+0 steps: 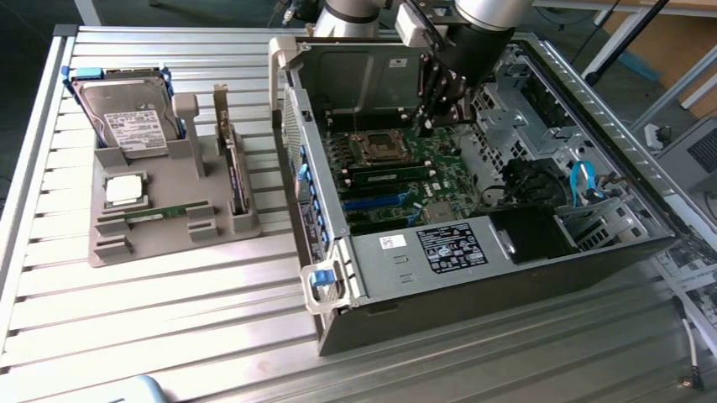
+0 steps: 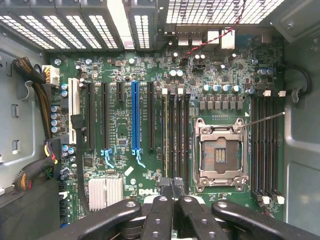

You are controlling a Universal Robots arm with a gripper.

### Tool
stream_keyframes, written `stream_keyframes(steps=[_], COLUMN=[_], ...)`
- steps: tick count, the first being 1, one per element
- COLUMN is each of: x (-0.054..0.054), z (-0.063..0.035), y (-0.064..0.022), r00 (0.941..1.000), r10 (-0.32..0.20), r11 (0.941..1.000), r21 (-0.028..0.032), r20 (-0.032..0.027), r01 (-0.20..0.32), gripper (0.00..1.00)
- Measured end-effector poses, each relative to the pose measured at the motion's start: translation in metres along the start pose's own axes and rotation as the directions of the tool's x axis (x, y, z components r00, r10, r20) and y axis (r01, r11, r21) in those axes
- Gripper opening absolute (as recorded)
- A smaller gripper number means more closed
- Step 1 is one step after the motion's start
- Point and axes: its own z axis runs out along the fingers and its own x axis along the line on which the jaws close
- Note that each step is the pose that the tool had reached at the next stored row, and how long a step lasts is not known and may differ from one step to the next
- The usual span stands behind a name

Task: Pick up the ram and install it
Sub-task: 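Press down the ram until it locks into place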

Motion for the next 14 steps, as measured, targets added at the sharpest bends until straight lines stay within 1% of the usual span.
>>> stream_keyframes(steps=[7, 10, 14], x=[-0.001, -0.001, -0.001], z=[-0.0002, -0.0004, -0.0006], y=[-0.0071, -0.0143, -0.0201], r00=[1.0000, 1.0000, 1.0000], r10=[0.000, 0.000, 0.000], r11=[1.0000, 1.0000, 1.0000], r21=[0.0000, 0.0000, 0.0000], r20=[0.0000, 0.0000, 0.0000], r01=[0.000, 0.000, 0.000], gripper=[0.11, 0.11, 0.11])
